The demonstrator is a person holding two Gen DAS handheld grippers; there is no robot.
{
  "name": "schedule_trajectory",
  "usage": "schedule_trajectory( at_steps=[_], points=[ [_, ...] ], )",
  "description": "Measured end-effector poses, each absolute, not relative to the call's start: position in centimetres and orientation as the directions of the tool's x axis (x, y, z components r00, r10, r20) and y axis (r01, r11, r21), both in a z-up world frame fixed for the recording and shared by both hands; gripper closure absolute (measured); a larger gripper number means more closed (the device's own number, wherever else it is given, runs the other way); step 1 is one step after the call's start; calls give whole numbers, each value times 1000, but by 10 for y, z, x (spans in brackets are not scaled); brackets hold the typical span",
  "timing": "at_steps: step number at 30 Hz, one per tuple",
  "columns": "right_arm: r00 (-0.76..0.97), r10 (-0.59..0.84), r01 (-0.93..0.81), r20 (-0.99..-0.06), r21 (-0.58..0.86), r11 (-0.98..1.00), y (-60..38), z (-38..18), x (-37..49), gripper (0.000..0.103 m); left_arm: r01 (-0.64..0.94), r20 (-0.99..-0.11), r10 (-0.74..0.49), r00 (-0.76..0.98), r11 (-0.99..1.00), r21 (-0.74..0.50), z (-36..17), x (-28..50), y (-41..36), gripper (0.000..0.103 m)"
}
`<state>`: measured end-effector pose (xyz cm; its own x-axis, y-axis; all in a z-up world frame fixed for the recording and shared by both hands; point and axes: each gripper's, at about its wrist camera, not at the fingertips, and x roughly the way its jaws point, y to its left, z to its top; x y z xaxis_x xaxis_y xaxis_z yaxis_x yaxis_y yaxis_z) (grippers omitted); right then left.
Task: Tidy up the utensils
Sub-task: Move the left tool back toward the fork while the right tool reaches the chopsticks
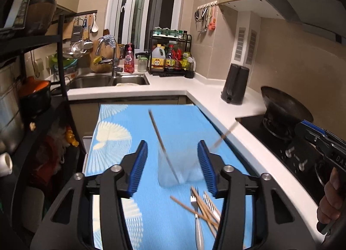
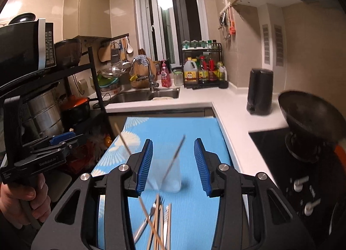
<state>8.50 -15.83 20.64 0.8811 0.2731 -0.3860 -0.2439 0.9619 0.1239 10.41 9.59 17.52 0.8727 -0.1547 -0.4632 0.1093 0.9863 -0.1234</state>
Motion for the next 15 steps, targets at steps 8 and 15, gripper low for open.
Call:
schedule_trajectory(
  at_steps=[8,15],
  points=[
    [812,289,-162,-508,279,947,-186,49,23,98,37,-538,-114,835,988,-152,44,14,77,91],
    [725,332,-178,-603,301,937,-177,-10,12,94,55,-641,-149,753,985,-164,-15,-18,64,91]
  ],
)
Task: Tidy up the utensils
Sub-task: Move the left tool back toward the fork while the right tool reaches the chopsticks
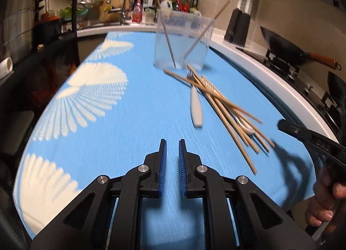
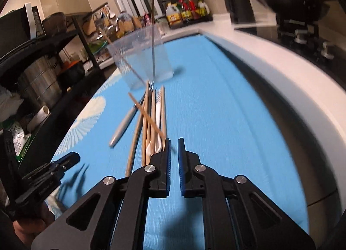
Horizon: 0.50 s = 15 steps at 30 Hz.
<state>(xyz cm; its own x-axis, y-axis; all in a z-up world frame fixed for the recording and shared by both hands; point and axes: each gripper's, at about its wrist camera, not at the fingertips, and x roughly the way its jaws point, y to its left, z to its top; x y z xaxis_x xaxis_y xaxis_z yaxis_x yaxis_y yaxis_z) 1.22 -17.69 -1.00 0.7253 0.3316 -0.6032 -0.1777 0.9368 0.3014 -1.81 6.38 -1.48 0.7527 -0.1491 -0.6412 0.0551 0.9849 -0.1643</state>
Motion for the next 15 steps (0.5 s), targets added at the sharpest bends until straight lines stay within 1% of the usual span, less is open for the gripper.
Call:
schedule_trajectory(
  at_steps=[4,11,13,14,15],
  points=[
    [677,354,-203,-645,299,933,-168,-25,18,94,73,-645,-163,746,984,-164,-11,-14,61,91],
    [659,346,-240,-668,249,938,-155,-31,14,90,74,-673,-183,717,980,-187,-7,14,55,90],
    [661,340,-243,-669,238,941,-153,-31,13,88,71,-688,-184,702,979,-190,-8,27,51,84],
    [661,335,-242,-671,232,942,-152,-30,13,88,64,-698,-180,693,980,-190,-9,34,50,74],
    [663,328,-243,-673,221,945,-150,-30,13,88,59,-706,-183,685,979,-196,-11,40,48,70]
  ],
)
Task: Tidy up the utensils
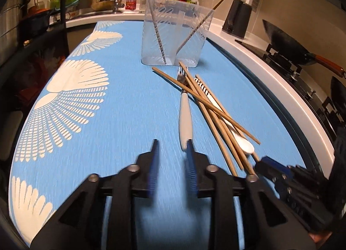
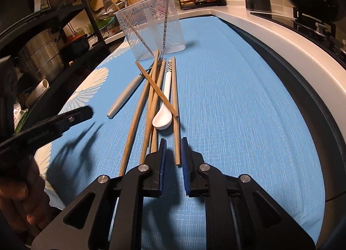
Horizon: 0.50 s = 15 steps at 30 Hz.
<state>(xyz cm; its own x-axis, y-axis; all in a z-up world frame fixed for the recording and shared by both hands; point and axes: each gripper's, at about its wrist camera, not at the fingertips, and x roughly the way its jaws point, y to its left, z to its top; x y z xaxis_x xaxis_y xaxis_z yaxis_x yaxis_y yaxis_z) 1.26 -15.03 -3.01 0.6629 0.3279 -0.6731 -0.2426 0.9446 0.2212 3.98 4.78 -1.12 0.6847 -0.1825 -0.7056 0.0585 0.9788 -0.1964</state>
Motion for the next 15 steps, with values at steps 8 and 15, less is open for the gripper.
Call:
schedule_trajectory(
  at_steps=[8,15],
  points=[
    [690,239,-242,-683,93,966,-142,-30,9,97,40,-772,-181,609,979,-198,-25,75,28,68],
    [695,218,-206,-685,101,973,-149,-28,9,98,48,-775,-167,609,984,-174,-24,65,35,85]
  ],
)
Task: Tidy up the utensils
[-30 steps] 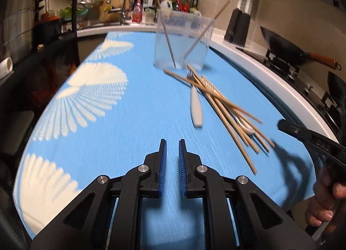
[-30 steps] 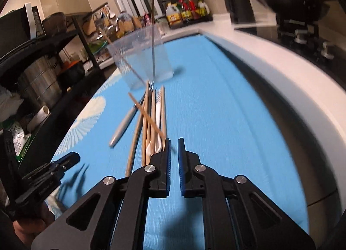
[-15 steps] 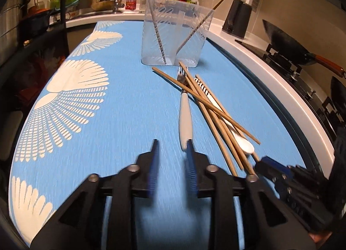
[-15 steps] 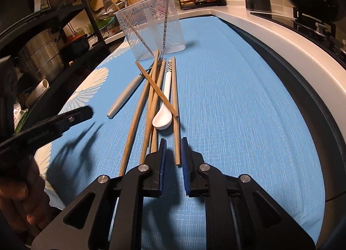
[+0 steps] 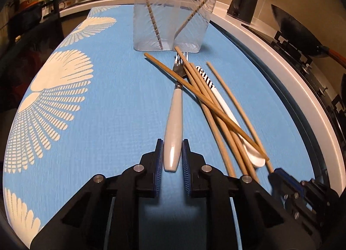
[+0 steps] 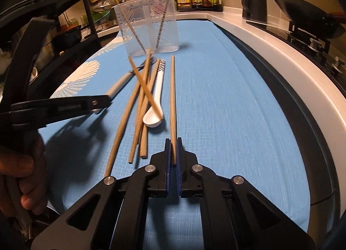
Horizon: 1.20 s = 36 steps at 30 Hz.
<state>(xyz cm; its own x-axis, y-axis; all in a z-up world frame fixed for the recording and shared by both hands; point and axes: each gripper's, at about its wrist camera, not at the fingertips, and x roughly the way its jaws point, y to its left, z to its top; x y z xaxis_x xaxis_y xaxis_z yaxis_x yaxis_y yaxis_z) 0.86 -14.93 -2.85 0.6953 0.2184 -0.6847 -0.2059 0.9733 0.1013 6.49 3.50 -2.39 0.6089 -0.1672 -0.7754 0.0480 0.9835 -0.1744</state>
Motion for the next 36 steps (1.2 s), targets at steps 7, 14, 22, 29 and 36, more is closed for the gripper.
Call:
schedule_trajectory(
  at_steps=[7,14,22,29,36],
  points=[
    [716,178,-135,-674,116,984,-164,-29,6,98,31,-753,-112,649,992,-121,-22,14,74,86],
    [737,180,-154,-652,98,983,-162,-31,0,98,21,-700,-54,712,998,-56,-26,-37,106,85],
    [753,185,-151,-632,108,983,-162,-33,-3,97,-2,-641,-55,766,996,-88,-31,-43,111,75],
    [762,194,-152,-618,120,981,-164,-34,-4,97,-34,-581,-12,814,997,-68,-40,-48,106,75],
    [776,181,-146,-604,108,983,-161,-36,-7,97,-31,-555,-13,832,997,-69,-42,-51,108,84]
  ],
)
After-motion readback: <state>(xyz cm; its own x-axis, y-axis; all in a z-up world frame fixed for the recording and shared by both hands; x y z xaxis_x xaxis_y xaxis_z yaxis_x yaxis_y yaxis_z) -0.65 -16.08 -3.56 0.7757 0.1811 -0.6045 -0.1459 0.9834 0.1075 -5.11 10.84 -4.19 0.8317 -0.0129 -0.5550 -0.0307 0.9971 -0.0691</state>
